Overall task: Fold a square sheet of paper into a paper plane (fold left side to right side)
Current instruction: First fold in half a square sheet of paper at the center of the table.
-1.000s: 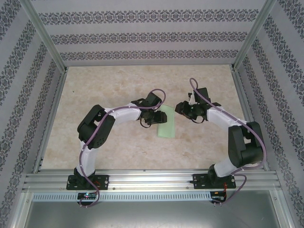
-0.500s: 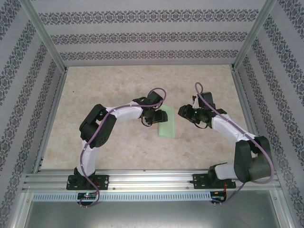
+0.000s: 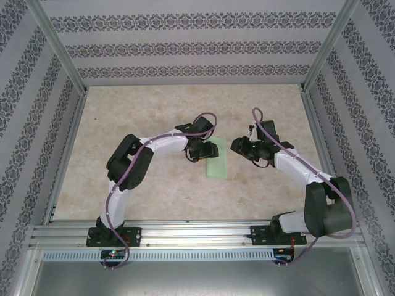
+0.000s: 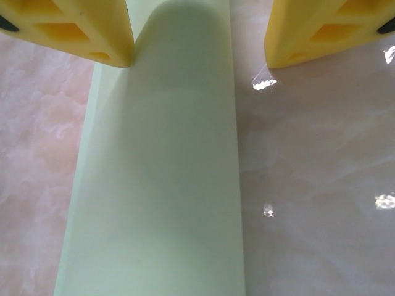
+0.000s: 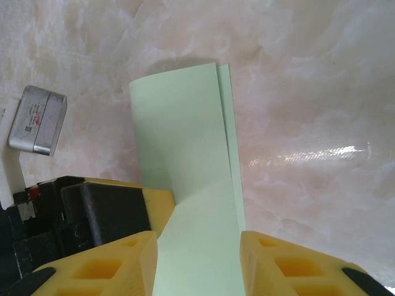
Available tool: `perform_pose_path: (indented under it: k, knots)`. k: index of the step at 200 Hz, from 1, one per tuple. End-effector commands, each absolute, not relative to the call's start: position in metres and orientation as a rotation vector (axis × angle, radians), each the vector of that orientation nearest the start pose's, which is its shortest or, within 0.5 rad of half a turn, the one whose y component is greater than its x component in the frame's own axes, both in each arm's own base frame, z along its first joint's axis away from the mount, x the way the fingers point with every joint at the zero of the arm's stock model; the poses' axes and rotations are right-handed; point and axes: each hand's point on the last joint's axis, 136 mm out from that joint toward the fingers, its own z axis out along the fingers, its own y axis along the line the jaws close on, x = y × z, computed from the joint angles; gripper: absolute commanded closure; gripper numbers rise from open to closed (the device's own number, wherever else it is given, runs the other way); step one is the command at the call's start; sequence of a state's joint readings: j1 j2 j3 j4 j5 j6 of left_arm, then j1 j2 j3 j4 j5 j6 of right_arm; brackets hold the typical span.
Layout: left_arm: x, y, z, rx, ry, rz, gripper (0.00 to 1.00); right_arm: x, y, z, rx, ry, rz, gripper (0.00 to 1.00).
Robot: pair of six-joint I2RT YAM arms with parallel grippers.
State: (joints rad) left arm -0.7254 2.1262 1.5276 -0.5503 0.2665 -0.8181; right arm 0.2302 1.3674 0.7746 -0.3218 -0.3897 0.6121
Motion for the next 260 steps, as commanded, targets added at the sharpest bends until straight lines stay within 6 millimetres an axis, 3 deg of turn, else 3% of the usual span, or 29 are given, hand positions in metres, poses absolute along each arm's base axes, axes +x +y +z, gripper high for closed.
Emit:
perform_pose_path:
  k: [1,74,260]
  knots:
    - [0.325,-0.376,0.014,0.048,2.981,-0.696,0.4,0.32,0.146,0.092,0.332,2.577,0.811,0.59]
    - [0.324,-0.378,0.011,0.075,2.993,-0.678,0.4,0.318,0.148,0.079,0.34,2.608,0.812,0.61]
    - [0.325,-0.381,0.003,0.089,3.011,-0.669,0.38,0.315,0.159,0.07,0.322,2.632,0.821,0.66]
